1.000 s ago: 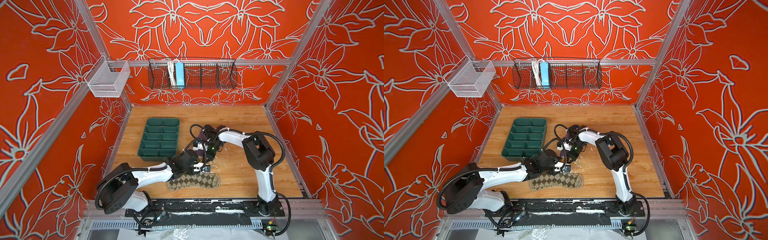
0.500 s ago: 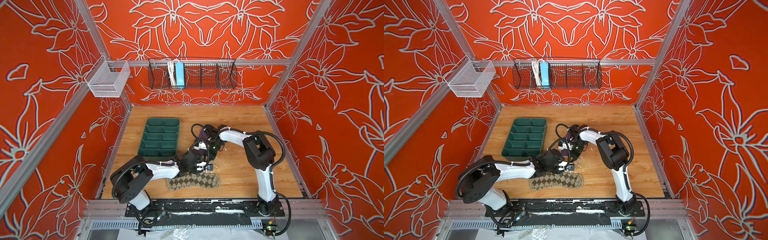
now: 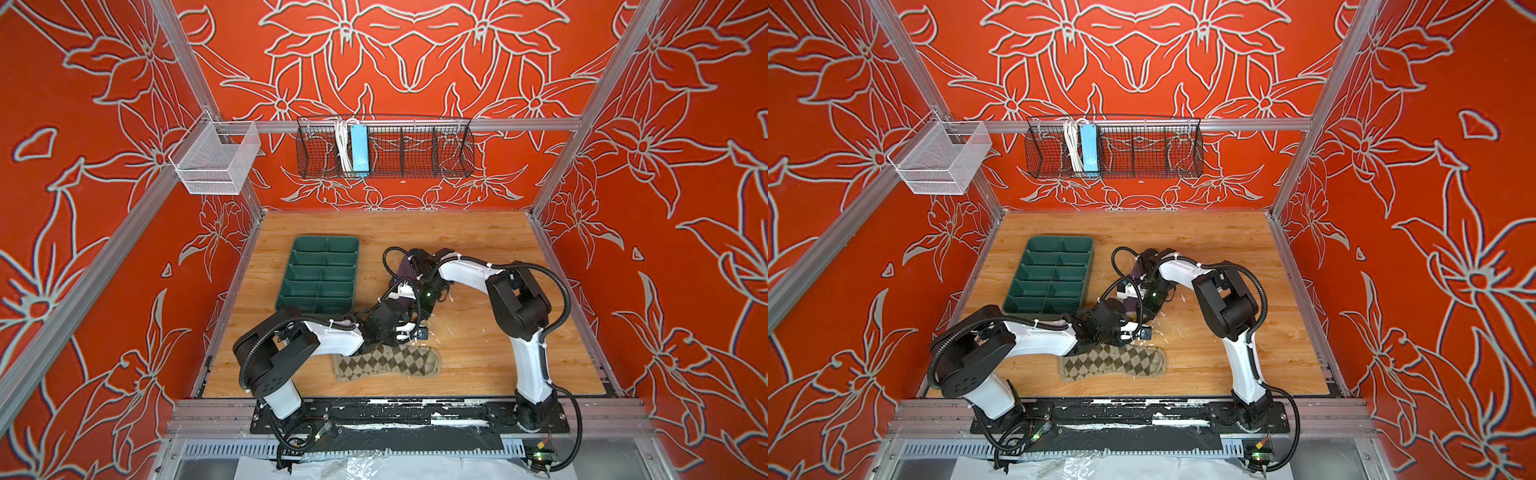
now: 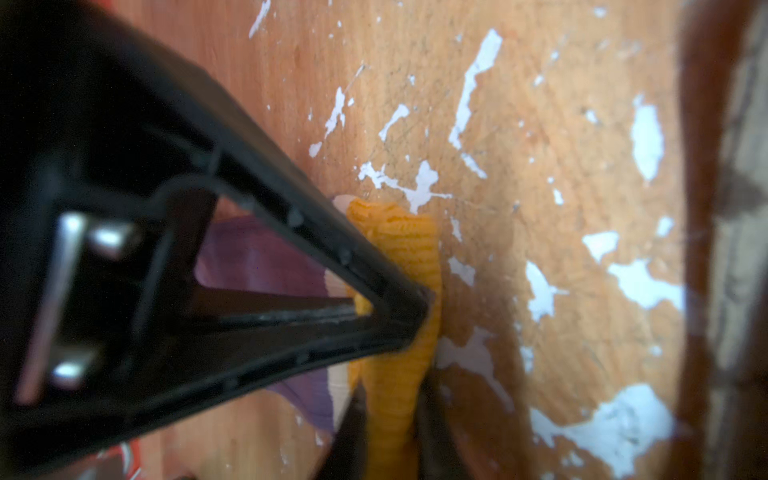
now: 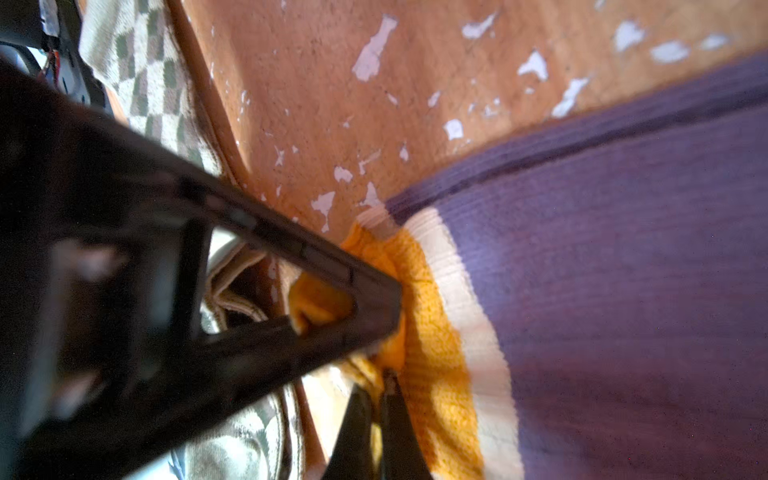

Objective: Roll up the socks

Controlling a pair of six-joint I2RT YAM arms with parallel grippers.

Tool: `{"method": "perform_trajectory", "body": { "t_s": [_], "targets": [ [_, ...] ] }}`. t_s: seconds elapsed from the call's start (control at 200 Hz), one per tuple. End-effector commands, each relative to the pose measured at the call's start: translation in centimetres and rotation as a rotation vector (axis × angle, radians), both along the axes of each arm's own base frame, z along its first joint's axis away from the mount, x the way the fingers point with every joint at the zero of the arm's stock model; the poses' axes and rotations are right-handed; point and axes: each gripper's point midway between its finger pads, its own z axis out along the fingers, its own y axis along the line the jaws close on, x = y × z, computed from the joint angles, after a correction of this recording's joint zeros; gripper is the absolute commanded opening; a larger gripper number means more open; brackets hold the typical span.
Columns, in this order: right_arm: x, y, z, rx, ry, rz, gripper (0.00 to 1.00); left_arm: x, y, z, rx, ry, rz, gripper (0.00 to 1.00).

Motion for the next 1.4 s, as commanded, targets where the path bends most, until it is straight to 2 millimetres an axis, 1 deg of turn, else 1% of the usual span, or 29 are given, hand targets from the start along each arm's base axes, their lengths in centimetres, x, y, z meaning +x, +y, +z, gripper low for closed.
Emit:
{"method": "perform_trajectory", "body": {
  "t_s": [0.0, 0.025, 0.125, 0.21, 0.32, 0.41, 0.475, 0.515, 0.525, 0.53, 0.55, 0.555, 0.57, 0.59, 0.671, 0.721, 0.766, 0.801, 0.826, 0.841, 0.936, 0.981, 1.031, 1.061, 1.136, 1.196, 1.261, 1.316, 1.391],
  "targets": [
    [0.1, -0.1, 0.4, 0.023, 0.014, -0.005, 0.07, -0.5, 0.0, -0.9, 0.03, 0.049, -0.014, 0.03],
    [0.2, -0.1, 0.4, 0.024, 0.009, -0.007, 0.08, -0.5, 0.1, -1.0, 0.034, 0.053, -0.013, 0.0],
    [0.9, -0.4, 0.7, 0.021, -0.03, -0.028, 0.15, -0.6, 0.5, -1.3, 0.051, 0.063, -0.003, 0.0],
    [1.8, -0.8, 1.3, 0.037, -0.077, -0.072, 0.28, -0.6, 0.7, -1.4, 0.057, 0.082, 0.006, 0.0],
    [3.4, -1.6, 3.1, 0.109, -0.14, -0.18, 0.37, -1.0, 0.8, -1.6, 0.062, 0.16, 0.005, 0.0],
    [5.0, -2.8, 4.9, 0.158, -0.197, -0.293, 0.41, -1.3, 0.7, -1.7, 0.052, 0.248, 0.007, 0.0],
    [6.5, -4.0, 6.4, 0.183, -0.25, -0.391, 0.42, -1.8, 0.6, -1.8, 0.051, 0.32, 0.003, 0.0],
    [7.7, -5.2, 7.2, 0.183, -0.281, -0.473, 0.42, -2.0, 0.5, -1.8, 0.066, 0.354, -0.005, 0.0],
    [8.1, -5.5, 7.7, 0.189, -0.3, -0.492, 0.42, -2.1, 0.5, -1.9, 0.071, 0.362, -0.006, 0.0],
    [8.2, -5.7, 7.5, 0.185, -0.298, -0.503, 0.42, -2.1, 0.5, -1.9, 0.073, 0.367, -0.008, 0.0],
    [8.8, -6.1, 8.4, 0.194, -0.324, -0.54, 0.42, -2.2, 0.5, -1.9, 0.08, 0.382, -0.01, 0.0],
    [8.9, -6.5, 8.2, 0.188, -0.322, -0.557, 0.42, -2.2, 0.6, -2.0, 0.081, 0.386, -0.01, 0.0],
    [9.4, -6.9, 8.9, 0.19, -0.342, -0.589, 0.43, -2.3, 0.5, -1.9, 0.084, 0.397, -0.011, 0.0],
    [10.0, -7.8, 9.0, 0.18, -0.352, -0.64, 0.43, -2.4, 0.5, -1.9, 0.087, 0.413, -0.013, 0.0],
    [12.4, -11.8, 11.2, 0.144, -0.454, -0.845, 0.43, -2.6, 0.5, -1.5, 0.091, 0.479, -0.01, 0.0],
    [13.1, -14.4, 12.5, 0.108, -0.536, -0.952, 0.43, -2.8, 0.6, -1.4, 0.095, 0.528, -0.006, 0.0],
    [13.3, -16.2, 14.0, 0.083, -0.632, -1.014, 0.45, -2.9, 0.6, -1.1, 0.098, 0.571, 0.001, 0.0],
    [13.1, -17.2, 15.6, 0.082, -0.714, -1.037, 0.46, -3.0, 0.6, -1.0, 0.104, 0.608, 0.009, 0.0],
    [13.0, -17.5, 16.2, 0.088, -0.756, -1.037, 0.48, -3.0, 0.7, -0.9, 0.105, 0.634, 0.019, 0.0],
    [12.7, -17.8, 17.0, 0.098, -0.789, -1.038, 0.48, -2.9, 0.6, -0.7, 0.102, 0.645, 0.023, 0.0],
    [11.2, -18.0, 20.6, 0.201, -0.926, -1.024, 0.53, -2.9, 0.6, -0.5, 0.113, 0.729, 0.047, 0.0],
    [10.1, -17.8, 22.0, 0.265, -0.963, -1.014, 0.6, -2.8, 0.7, -0.4, 0.118, 0.766, 0.059, 0.0],
    [9.0, -17.4, 23.0, 0.334, -0.982, -1.007, 0.67, -2.5, 0.8, -0.4, 0.123, 0.802, 0.074, 0.0],
    [8.3, -17.1, 23.7, 0.381, -0.989, -0.994, 0.69, -2.4, 0.9, -0.5, 0.131, 0.828, 0.082, 0.0],
    [6.5, -15.9, 24.9, 0.485, -1.004, -0.926, 0.68, -1.9, 1.1, -0.7, 0.143, 0.864, 0.11, 0.0],
    [4.9, -14.6, 25.9, 0.571, -1.014, -0.834, 0.66, -1.5, 1.3, -0.9, 0.153, 0.888, 0.131, 0.0],
    [2.8, -13.0, 26.4, 0.637, -1.041, -0.668, 0.62, -1.4, 1.5, -1.2, 0.159, 0.909, 0.148, 0.0],
    [1.3, -12.0, 26.0, 0.633, -1.082, -0.54, 0.62, -1.3, 1.4, -1.3, 0.165, 0.92, 0.154, 0.0],
    [0.4, -11.0, 23.2, 0.498, -1.168, -0.387, 0.62, -1.1, 1.4, -1.5, 0.178, 0.938, 0.163, 0.0]
  ]
}}
